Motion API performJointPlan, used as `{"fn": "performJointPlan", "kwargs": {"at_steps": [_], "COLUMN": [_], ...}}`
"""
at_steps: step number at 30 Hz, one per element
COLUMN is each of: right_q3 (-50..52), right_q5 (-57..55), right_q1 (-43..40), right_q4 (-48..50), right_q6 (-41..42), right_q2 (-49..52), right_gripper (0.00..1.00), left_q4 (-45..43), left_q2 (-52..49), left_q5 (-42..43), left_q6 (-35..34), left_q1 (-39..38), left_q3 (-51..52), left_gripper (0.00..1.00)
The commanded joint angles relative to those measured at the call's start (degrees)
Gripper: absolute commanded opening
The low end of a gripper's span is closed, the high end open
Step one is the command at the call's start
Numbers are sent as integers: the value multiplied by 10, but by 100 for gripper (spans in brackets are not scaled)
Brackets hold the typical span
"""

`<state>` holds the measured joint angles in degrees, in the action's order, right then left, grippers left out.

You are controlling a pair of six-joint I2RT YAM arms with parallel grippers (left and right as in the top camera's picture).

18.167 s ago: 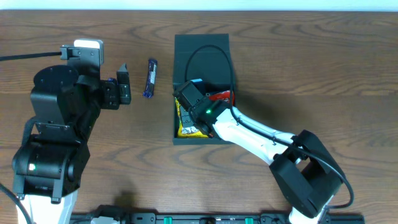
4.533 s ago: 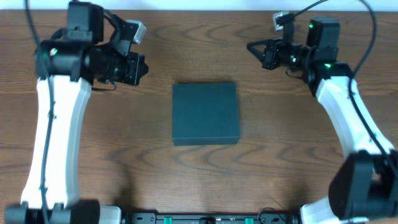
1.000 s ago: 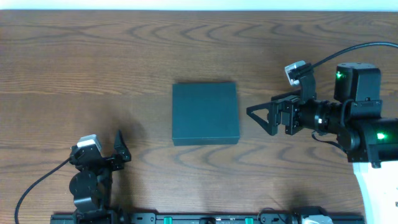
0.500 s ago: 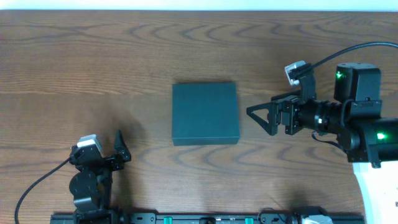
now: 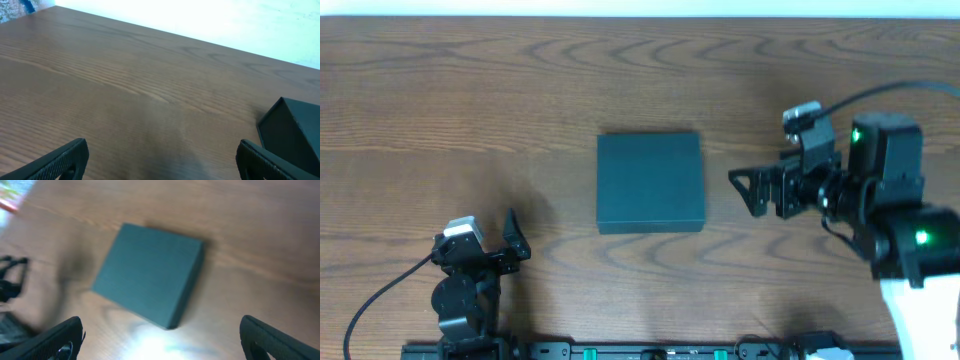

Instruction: Pack container

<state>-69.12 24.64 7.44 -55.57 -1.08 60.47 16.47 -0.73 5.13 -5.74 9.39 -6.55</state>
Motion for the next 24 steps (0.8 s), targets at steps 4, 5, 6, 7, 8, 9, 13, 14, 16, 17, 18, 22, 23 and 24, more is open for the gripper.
{"fn": "performJointPlan", "kwargs": {"at_steps": [4, 5, 6, 7, 8, 9, 13, 14, 16, 17, 18, 22, 23, 24], "right_q3": [172, 211, 239, 297, 326, 351, 465, 483, 516, 530, 543, 589, 598, 607], "right_q5": [-54, -54, -54, -54, -54, -54, -61, -64, -68, -69, -69, -69, -68, -68], "right_q1": [9, 9, 9, 9, 9, 9, 9, 9, 9, 9, 9, 9, 9, 9], "right_q4": [128, 157, 175, 208, 224, 236, 283, 287, 289, 289, 289, 289, 288, 288], "right_q6": [-63, -63, -63, -63, -63, -63, -63, -63, -63, -63, -63, -63, -63, -62], "right_q2": [-117, -141, -158, -197, -218, -237, -348, -371, -417, -437, -457, -524, -536, -553], "right_gripper": [99, 99, 99, 99, 99, 99, 99, 99, 99, 99, 99, 99, 99, 99], "left_q4": [2, 2, 2, 2, 2, 2, 2, 2, 2, 2, 2, 2, 2, 2], "left_q2": [5, 5, 5, 5, 5, 5, 5, 5, 5, 5, 5, 5, 5, 5], "left_q5": [-11, -11, -11, -11, -11, -11, -11, -11, -11, -11, -11, -11, -11, -11], "left_q6": [10, 10, 10, 10, 10, 10, 10, 10, 10, 10, 10, 10, 10, 10], "left_q1": [3, 3, 3, 3, 3, 3, 3, 3, 3, 3, 3, 3, 3, 3], "left_q3": [15, 15, 15, 15, 15, 15, 15, 15, 15, 15, 15, 15, 15, 15], "left_gripper": [95, 95, 95, 95, 95, 95, 95, 95, 95, 95, 95, 95, 95, 95]}}
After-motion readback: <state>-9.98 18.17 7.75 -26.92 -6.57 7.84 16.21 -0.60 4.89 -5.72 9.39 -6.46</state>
